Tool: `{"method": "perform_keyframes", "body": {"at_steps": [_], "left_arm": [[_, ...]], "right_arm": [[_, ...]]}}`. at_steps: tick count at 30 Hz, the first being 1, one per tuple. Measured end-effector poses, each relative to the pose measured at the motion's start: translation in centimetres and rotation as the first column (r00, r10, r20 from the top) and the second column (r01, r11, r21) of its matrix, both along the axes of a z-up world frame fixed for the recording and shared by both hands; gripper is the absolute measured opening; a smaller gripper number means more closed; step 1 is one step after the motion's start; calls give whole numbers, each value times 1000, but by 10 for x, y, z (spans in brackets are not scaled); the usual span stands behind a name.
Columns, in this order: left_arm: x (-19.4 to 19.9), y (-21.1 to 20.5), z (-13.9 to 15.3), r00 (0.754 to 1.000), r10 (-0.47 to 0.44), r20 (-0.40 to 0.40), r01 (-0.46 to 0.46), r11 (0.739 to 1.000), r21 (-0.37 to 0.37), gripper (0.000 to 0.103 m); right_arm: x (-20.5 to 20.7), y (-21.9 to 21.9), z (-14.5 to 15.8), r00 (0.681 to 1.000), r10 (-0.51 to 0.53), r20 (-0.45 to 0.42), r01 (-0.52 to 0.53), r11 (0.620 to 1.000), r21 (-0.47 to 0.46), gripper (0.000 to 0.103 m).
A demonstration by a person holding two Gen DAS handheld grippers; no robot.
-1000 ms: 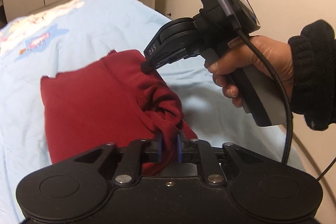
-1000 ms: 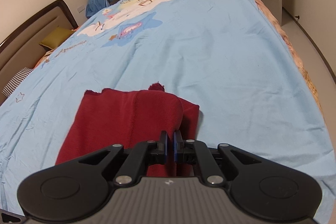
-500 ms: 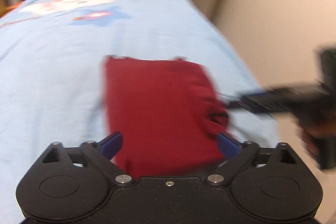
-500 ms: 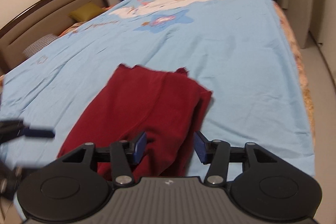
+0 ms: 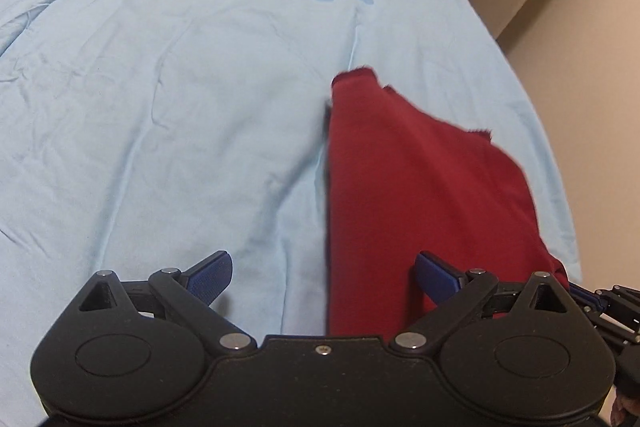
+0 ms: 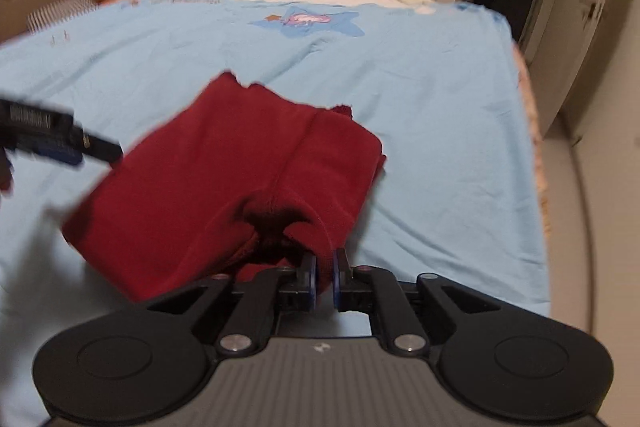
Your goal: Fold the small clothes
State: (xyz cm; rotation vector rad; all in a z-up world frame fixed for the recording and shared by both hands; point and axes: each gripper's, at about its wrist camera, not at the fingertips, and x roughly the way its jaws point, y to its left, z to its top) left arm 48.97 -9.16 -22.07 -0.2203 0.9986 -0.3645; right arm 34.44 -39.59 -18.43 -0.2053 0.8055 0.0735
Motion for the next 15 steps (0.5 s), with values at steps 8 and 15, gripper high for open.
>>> {"method": "perform_keyframes", "body": {"at_steps": [8, 15], "left_arm": [[-8, -9, -6, 998, -50, 26, 49, 997, 52, 99], [-16, -14, 2, 995, -55, 77, 54, 998, 20, 101]], "right_arm": [[-11, -2, -19, 995, -100, 5, 100, 993, 68, 18], [-4, -5, 20, 977, -192, 97, 167, 961, 220, 46]]}}
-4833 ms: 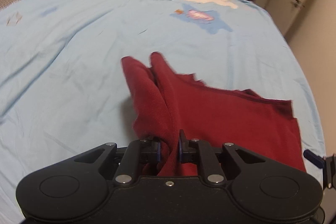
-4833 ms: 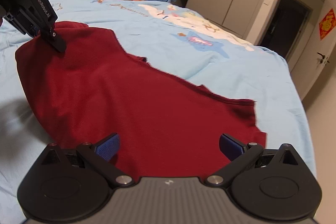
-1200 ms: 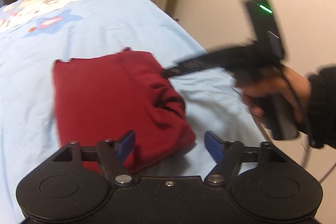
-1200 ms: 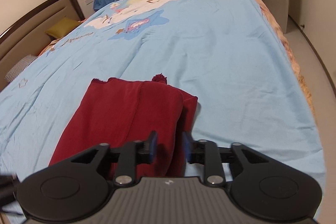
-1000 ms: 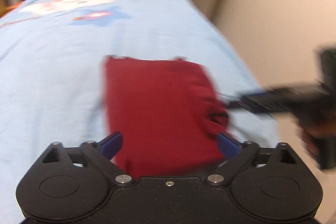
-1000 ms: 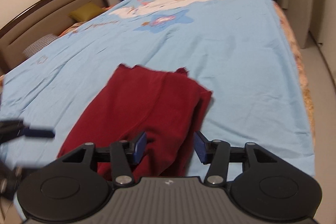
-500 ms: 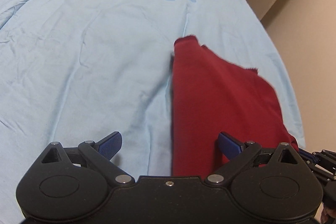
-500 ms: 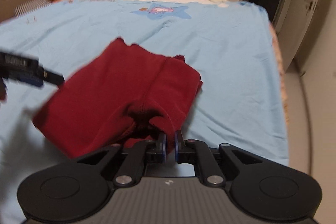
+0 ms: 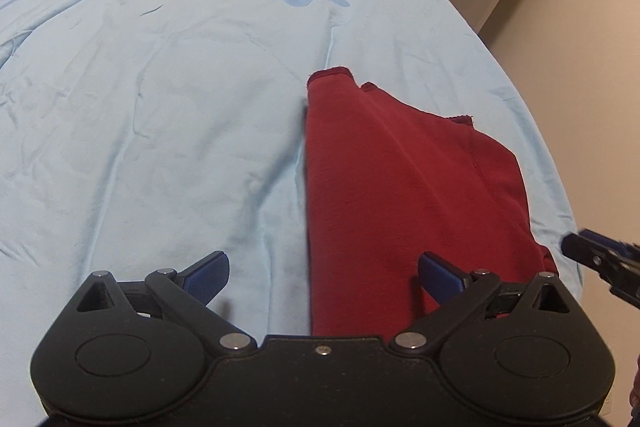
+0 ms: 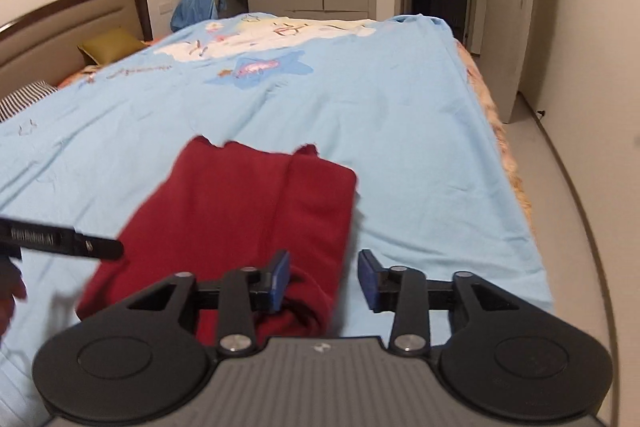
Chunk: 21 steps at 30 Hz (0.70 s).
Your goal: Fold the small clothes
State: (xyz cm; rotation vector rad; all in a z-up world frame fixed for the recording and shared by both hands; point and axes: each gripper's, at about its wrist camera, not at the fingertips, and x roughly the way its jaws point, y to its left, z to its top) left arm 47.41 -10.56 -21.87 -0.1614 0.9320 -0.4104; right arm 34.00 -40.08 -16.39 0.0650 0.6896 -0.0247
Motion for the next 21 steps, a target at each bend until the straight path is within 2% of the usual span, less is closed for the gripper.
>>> {"method": "perform_keyframes", "body": {"at_steps": [2, 5, 7, 10, 12, 17, 21], "left_arm": [[-1, -5, -3, 1000, -10, -4, 10, 1000, 23, 101], [1, -8, -11, 1000, -4, -26, 5, 999, 51, 102], [4, -7, -15, 999, 4, -49, -2, 999, 45, 102], [9, -4, -21, 995, 16, -94, -14, 1000, 24, 102], [11, -2, -20, 995, 19, -98, -17, 1000, 17, 102], [18, -1, -13, 997, 19, -78, -18, 1000, 12, 102], [28, -2, -14, 996, 27, -87, -27, 1000, 5, 102]], "right_arm": [[10, 6, -4, 1000, 23, -4, -23, 1000, 19, 46], [22, 15, -23, 999, 33, -43, -33, 999, -7, 46], [26, 18, -42, 995, 24, -93, -26, 999, -22, 45], [24, 16, -54, 993, 23, -117, -24, 1000, -10, 45], [23, 14, -49, 994, 28, -110, -27, 1000, 13, 45], [28, 6, -24, 999, 17, -28, -14, 997, 75, 47], [48, 4, -32, 999, -2, -41, 6, 996, 90, 47]]}}
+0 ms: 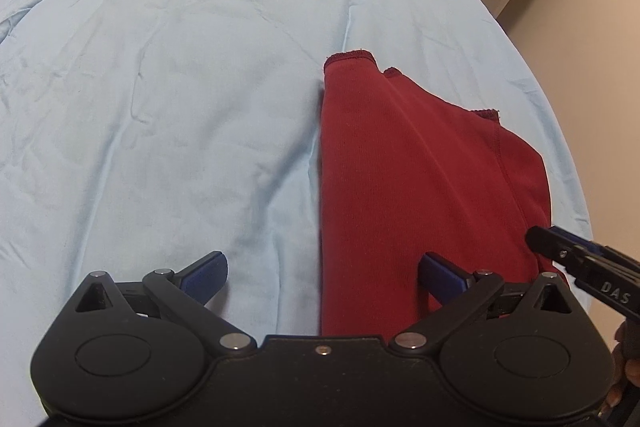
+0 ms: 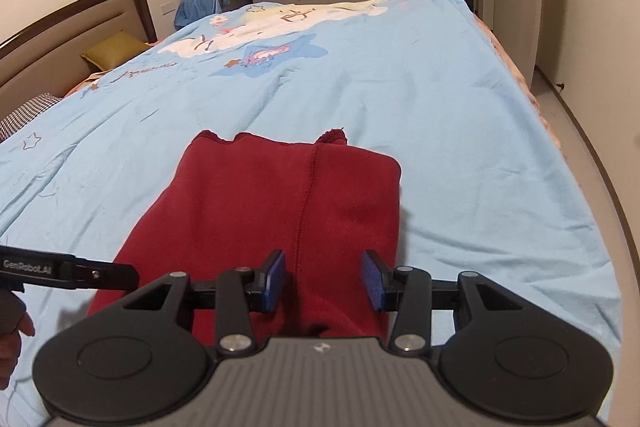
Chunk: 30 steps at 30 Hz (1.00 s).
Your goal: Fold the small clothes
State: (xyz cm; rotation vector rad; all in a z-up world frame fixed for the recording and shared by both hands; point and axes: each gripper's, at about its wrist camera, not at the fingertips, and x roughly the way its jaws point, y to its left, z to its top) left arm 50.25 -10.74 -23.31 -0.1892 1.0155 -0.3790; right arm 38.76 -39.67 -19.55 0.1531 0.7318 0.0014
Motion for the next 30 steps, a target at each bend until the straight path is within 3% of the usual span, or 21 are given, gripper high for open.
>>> {"method": "perform_keyframes", "body": {"at_steps": [5, 11, 21, 30], "left_arm": [[6, -2, -1, 1000, -12, -12, 12, 1000, 1, 102], [12, 2, 6, 1000, 7, 7, -7, 1000, -24, 102], [35, -4, -7, 1000, 7, -16, -7, 1000, 3, 103], [37, -5, -5, 1000, 9, -24, -9, 1000, -3, 103]], "right_arm": [[20, 1, -21, 999, -7, -52, 8, 999, 31, 51], [21, -4, 1, 999, -5, 35, 5, 1000, 20, 60], [71, -4, -21, 1000, 6, -21, -6, 999, -39, 60], [87, -7, -21, 999, 33, -28, -34, 998, -53, 59]]}}
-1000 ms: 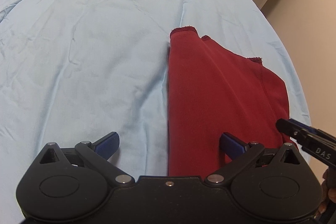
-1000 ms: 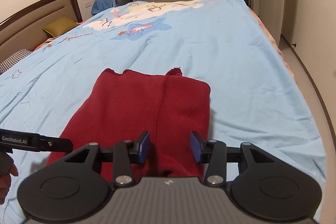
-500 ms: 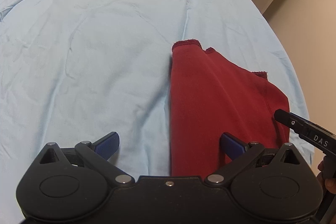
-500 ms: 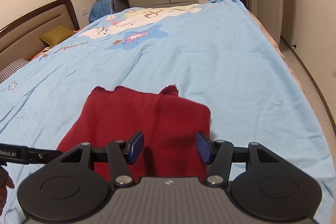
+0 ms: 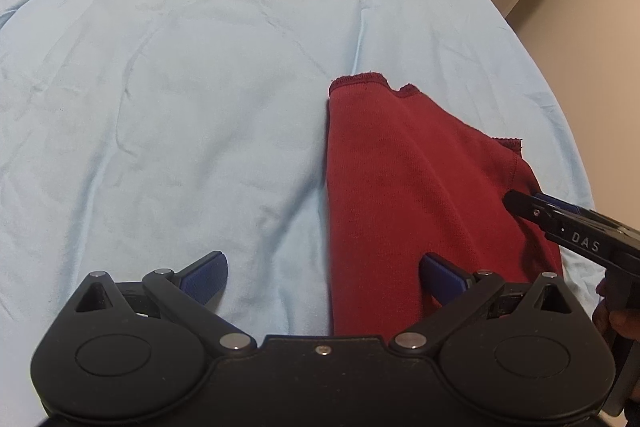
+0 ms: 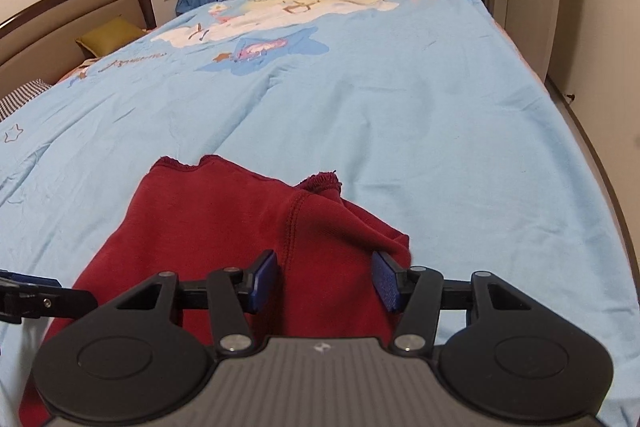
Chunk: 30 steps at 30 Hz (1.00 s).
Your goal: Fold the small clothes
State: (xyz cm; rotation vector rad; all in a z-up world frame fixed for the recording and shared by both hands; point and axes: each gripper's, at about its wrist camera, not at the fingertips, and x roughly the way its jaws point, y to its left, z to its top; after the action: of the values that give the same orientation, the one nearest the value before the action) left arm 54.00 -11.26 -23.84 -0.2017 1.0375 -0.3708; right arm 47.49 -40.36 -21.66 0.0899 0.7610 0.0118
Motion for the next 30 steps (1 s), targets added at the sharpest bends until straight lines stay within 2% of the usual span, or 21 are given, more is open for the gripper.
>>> {"method": "perform_keyframes", "body": {"at_steps": [4, 7, 9, 11, 13, 17, 19, 23, 26, 30], "left_arm": [[-2, 1, 2, 1000, 11, -9, -11, 1000, -8, 102], [-9, 5, 7, 1000, 6, -19, -7, 1000, -28, 102], [-20, 9, 12, 1000, -13, -9, 12, 998, -54, 102], [-35, 14, 16, 999, -46, 12, 47, 996, -77, 102], [-50, 16, 16, 996, -87, 27, 89, 993, -78, 102], [-73, 16, 6, 988, -150, 37, 151, 988, -36, 102], [-76, 16, -3, 990, -141, 18, 141, 990, -25, 102], [-77, 14, -19, 990, -142, 22, 142, 990, -7, 103], [-77, 10, -17, 987, -158, 29, 157, 987, 21, 102], [-69, 14, -3, 989, -145, 8, 145, 989, 3, 102]], "right_arm": [[6, 0, -1, 1000, 7, -19, -7, 1000, 7, 59], [-15, -1, 9, 1000, 31, 3, -31, 999, 12, 60], [-37, 1, 16, 998, 62, 15, -62, 998, 28, 65], [-64, 4, 22, 994, 107, 28, -108, 993, 40, 76], [-87, 11, 25, 989, 145, 16, -145, 989, 30, 77], [-118, 26, 16, 975, 220, -35, -221, 975, -35, 80], [-124, 34, 4, 972, 225, -62, -231, 965, -124, 82], [-119, 41, -16, 975, 206, -88, -219, 961, -168, 89], [-115, 36, -26, 978, 180, -106, -192, 974, -122, 90], [-117, 25, -7, 980, 176, -90, -181, 982, -59, 90]]}}
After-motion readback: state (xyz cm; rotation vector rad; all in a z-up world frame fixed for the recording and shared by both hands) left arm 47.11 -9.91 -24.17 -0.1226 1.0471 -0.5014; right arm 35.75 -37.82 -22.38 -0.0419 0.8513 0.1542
